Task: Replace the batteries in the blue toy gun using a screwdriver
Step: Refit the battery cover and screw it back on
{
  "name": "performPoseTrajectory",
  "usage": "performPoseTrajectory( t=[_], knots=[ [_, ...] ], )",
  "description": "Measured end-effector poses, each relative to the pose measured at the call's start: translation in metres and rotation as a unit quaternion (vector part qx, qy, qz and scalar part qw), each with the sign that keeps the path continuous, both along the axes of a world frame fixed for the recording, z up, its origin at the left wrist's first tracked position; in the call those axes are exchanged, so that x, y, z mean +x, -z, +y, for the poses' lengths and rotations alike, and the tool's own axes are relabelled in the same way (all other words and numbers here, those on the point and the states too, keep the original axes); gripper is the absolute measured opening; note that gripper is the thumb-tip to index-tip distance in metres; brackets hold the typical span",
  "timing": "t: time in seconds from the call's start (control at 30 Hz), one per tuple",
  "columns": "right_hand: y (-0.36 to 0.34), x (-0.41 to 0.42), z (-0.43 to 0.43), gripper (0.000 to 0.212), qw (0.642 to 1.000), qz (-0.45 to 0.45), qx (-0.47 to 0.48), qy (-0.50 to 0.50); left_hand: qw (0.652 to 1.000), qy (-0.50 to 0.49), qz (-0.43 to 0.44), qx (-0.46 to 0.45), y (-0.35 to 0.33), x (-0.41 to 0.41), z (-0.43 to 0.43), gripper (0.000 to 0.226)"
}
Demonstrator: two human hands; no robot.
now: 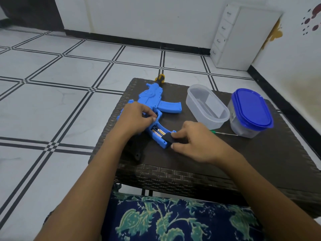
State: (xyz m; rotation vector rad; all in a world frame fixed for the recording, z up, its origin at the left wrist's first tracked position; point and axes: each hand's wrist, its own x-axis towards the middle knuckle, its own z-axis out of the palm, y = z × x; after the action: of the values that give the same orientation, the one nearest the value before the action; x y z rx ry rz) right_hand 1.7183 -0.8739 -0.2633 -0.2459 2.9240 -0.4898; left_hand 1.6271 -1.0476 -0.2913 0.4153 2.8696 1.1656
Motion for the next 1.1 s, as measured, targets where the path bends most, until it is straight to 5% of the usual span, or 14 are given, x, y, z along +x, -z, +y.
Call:
performPoseTrajectory(
  t=[0.1,0.5,0.67,0.77,0.93,1.1],
  knots=[
    [-0.003,0.000,-0.002,0.030,0.999,-0.017,-0.034,0.001,1.000,0.000,0.002,0.001,0.000,0.000,0.001,0.011],
    [0.009,0.003,-0.027,0.030,0.997,0.018,0.067,0.037,1.000,-0.001,0.003,-0.010,-0.001,0.002,0.002,0.013],
    [0.008,-0.002,-0.015,0.049,0.996,-0.019,0.089,-0.017,1.000,0.022,-0.012,-0.003,-0.006,0.005,-0.002,0.018],
    [0.009,-0.008,0.007,0.058,0.992,-0.088,0.044,-0.075,0.996,0.056,-0.075,-0.008,-0.007,0.006,-0.007,0.047],
    [0.018,-0.024,0.027,0.057,0.992,-0.045,-0.042,-0.110,0.975,0.130,-0.100,-0.149,-0.007,0.012,-0.001,0.092],
    [0.028,-0.025,0.042,0.048,0.989,-0.009,-0.133,-0.060,0.975,0.119,-0.074,-0.173,-0.003,0.013,0.007,0.085]
  ],
)
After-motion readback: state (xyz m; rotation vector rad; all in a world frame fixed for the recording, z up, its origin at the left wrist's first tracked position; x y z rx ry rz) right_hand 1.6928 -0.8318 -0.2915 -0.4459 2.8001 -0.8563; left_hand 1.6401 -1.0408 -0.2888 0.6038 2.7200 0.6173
